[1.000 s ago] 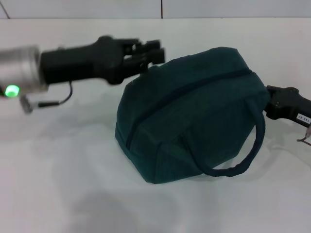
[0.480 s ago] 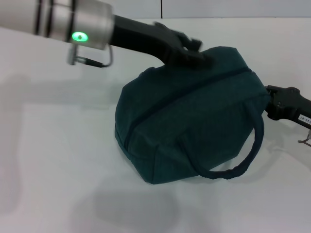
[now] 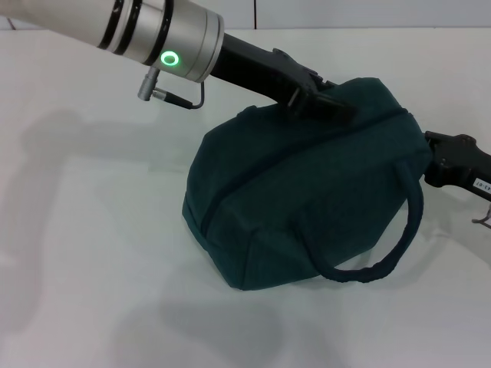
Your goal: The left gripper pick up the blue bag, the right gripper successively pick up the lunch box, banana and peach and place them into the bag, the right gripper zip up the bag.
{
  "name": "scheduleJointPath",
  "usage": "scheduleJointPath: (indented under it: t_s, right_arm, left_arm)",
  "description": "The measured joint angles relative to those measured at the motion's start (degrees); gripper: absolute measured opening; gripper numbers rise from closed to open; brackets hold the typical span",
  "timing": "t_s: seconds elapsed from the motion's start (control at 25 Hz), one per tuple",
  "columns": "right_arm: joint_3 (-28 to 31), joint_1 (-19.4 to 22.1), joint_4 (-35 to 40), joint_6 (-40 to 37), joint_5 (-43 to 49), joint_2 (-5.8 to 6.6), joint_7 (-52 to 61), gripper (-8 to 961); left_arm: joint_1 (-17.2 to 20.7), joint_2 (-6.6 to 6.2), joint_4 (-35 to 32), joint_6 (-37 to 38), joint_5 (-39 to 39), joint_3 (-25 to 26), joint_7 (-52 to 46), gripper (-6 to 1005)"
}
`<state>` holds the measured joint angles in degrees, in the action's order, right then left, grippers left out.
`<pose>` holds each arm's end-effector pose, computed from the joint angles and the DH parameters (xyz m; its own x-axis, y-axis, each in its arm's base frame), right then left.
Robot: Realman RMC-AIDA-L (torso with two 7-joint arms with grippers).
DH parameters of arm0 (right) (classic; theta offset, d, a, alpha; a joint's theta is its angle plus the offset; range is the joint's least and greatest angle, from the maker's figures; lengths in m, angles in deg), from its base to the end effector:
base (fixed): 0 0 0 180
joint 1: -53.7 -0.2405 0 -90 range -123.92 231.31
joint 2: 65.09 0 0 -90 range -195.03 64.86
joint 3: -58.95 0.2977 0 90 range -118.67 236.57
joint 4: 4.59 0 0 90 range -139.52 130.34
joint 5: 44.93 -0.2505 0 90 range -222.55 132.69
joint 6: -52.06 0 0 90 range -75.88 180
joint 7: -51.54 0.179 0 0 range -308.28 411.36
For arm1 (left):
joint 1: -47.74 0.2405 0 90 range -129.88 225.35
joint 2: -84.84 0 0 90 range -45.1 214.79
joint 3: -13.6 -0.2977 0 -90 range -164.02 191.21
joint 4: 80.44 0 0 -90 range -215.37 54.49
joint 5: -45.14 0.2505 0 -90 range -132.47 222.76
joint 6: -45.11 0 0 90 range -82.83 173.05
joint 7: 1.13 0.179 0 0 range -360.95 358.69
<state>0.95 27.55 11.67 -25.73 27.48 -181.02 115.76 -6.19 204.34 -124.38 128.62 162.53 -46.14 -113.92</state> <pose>0.3356 0.3874 -0.0688 0.5465 -0.3140 -0.7763 -0.6810 -0.7062 -0.1937 -0.1065 0.4705 -0.0922 0.8905 0.3850 0.2425 0.3881 -0.9209 0.0371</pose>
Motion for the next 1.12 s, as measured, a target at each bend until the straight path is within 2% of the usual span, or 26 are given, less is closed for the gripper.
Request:
scheduleJointPath:
  t_s: [0.16,0.28,0.52,0.8,1.12]
  right_arm:
    - [0.0,0.02,0.0,0.0,-0.34,0.0,-0.02,73]
    - [0.02,0.2,0.0,0.02,-0.86,0.08,-0.04,74]
    - [0.08,1.6,0.39,-0.04,-3.1,0.27,-0.51,75]
    - [0.01,2.37,0.22,1.84,-4.11,0.41,-1.63,76]
    - [-1.62,1.33,0.04,5.59,-3.77,0.17,-2.04,78]
  left_arm:
    - [0.3,-0.1,-0.12,-0.02,0.13,-0.03,0.42,474]
    - [0.37,-0.12,-0.16,-0.01,0.15,-0.04,0.43,240]
    - [0.62,-0.22,-1.05,0.56,0.05,0.0,0.38,128]
    - [0.6,-0.57,-1.06,0.77,0.23,0.26,0.28,97]
    - [0.5,-0.97,-1.06,1.48,-0.01,0.34,0.13,71]
